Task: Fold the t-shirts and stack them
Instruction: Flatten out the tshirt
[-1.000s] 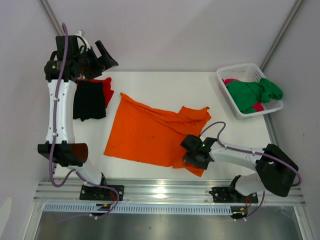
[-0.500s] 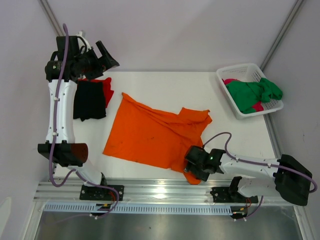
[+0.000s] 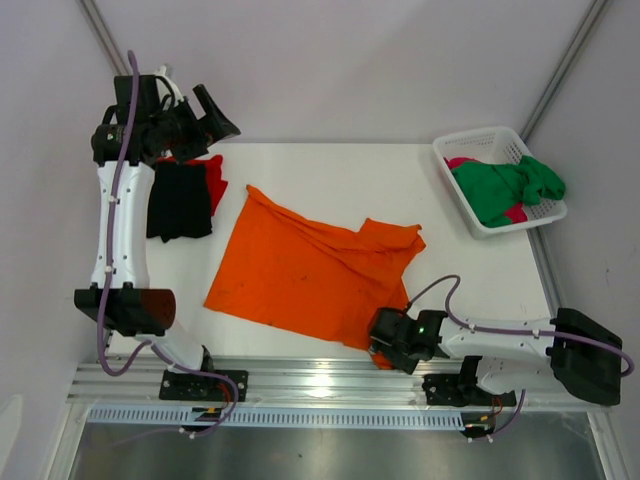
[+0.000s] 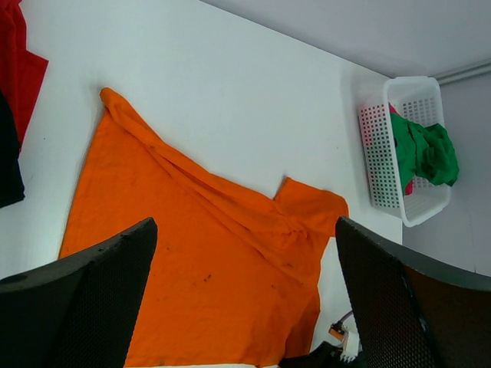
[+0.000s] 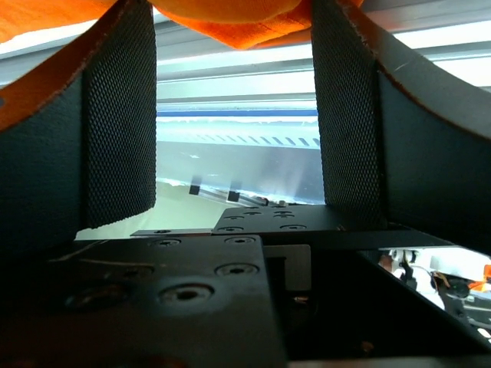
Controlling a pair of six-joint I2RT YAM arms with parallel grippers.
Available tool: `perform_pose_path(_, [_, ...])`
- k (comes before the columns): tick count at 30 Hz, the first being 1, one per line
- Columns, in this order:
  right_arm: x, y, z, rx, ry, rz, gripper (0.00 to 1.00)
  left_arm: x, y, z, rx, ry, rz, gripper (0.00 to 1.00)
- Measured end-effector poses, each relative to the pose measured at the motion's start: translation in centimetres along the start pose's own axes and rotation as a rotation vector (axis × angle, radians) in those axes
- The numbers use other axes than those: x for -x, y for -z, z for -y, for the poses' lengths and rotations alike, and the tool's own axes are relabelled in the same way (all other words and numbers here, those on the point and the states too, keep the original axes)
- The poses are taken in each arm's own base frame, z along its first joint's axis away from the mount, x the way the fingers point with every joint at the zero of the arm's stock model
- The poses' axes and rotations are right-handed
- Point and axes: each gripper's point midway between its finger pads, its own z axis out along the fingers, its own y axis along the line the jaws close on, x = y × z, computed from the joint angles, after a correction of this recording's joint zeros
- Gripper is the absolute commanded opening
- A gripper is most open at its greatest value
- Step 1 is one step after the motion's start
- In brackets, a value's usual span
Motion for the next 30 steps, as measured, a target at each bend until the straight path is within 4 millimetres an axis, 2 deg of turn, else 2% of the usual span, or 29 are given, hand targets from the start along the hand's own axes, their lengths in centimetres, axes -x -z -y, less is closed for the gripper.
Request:
perform_pose_path(4, [0.4, 0.6, 0.2, -0.025, 0.004, 0.026, 0.66, 0.0, 0.1, 0.1, -0.002, -0.002, 0.003, 0.99])
perform_pose_path(7, [1.2, 1.7, 1.4, -0.121, 0.047, 0.070, 0.67, -0.3, 0.0, -0.1, -0.002, -0.002, 0.003, 0.99])
perform_pose_path(9, [1.9, 2.6, 1.6, -0.175, 0.080, 0.111, 0.67, -0.9, -0.2, -0.5, 0.003, 0.003, -0.009, 1.00])
perform_pose_path(13, [3.3, 4.3, -0.2, -0.208, 0.141, 0.185, 0.66, -2.0, -1.1, -1.3, 0.010, 0.013, -0.036, 0.99])
perform_pose_path(22, [6.8, 6.8, -2.9, -0.207, 0.216, 0.364, 0.67, -3.7, -2.8, -2.9, 0.032, 0.028, -0.076, 0.99])
perform_pose_path(27, [9.9, 6.8, -4.7, -0.163, 0.215, 0.467, 0.67, -4.8, -3.8, -3.3, 0.041, 0.028, -0.101, 0.99])
perform_pose_path(30, [11.9, 6.7, -6.9, -0.100, 0.220, 0.527, 0.67, -6.0, -4.2, -2.4, 0.026, 0.010, -0.130, 1.00])
